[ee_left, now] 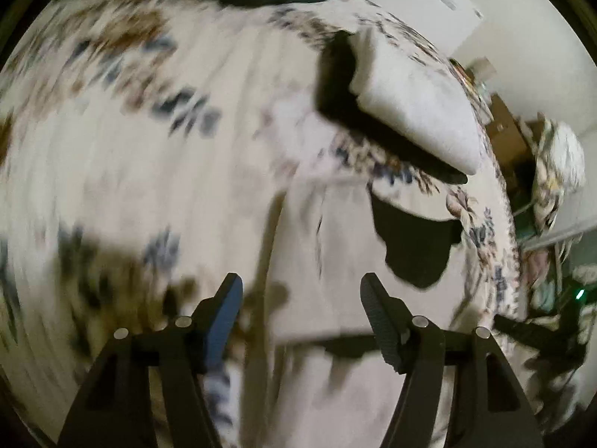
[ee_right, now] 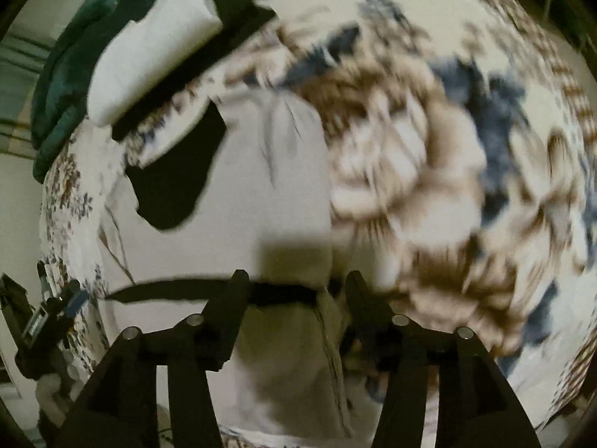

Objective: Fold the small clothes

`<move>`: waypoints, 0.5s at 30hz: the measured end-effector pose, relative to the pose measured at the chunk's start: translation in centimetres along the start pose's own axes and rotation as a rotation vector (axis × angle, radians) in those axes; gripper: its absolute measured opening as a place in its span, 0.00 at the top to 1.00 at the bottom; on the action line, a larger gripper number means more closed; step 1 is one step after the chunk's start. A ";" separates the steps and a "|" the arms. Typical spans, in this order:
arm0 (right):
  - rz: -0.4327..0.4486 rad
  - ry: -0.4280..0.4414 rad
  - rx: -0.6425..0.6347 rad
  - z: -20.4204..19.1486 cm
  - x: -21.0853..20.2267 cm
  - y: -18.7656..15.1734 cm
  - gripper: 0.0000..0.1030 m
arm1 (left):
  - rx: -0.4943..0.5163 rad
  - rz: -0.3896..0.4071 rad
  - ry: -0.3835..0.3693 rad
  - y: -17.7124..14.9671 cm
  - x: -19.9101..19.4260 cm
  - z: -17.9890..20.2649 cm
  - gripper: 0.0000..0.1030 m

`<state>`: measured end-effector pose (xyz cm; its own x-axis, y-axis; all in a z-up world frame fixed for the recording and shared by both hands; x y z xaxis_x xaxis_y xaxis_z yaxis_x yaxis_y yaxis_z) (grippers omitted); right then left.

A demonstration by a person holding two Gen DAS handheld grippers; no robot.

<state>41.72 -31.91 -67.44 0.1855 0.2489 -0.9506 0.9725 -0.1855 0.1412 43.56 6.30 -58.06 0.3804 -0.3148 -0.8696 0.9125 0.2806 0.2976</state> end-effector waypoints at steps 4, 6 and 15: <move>0.019 -0.058 -0.111 -2.4 1.6 6.2 0.38 | 0.178 -0.021 0.048 3.7 4.2 2.7 0.38; 0.011 -0.103 -0.193 -3.8 3.1 8.9 0.38 | 0.304 -0.070 0.108 4.5 7.5 4.1 0.38; -0.106 -0.235 -0.463 -7.7 9.7 14.4 0.85 | 0.529 -0.099 0.139 4.8 12.2 7.0 0.98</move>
<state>58.63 -24.87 -72.53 0.0978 0.0133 -0.9951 0.9545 0.2819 0.0976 53.60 -2.59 -64.48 0.2978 -0.1840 -0.9367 0.9078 -0.2489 0.3375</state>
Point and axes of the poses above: each gripper's, at about its wrist camera, not at the fingertips, and x roughly the way its jaws point, z to its right, y to its top, the point moved 7 cm from there along x, roughly the way its jaws point, and after that the axes turned 4 degrees about -x, right-handed, at the moved point
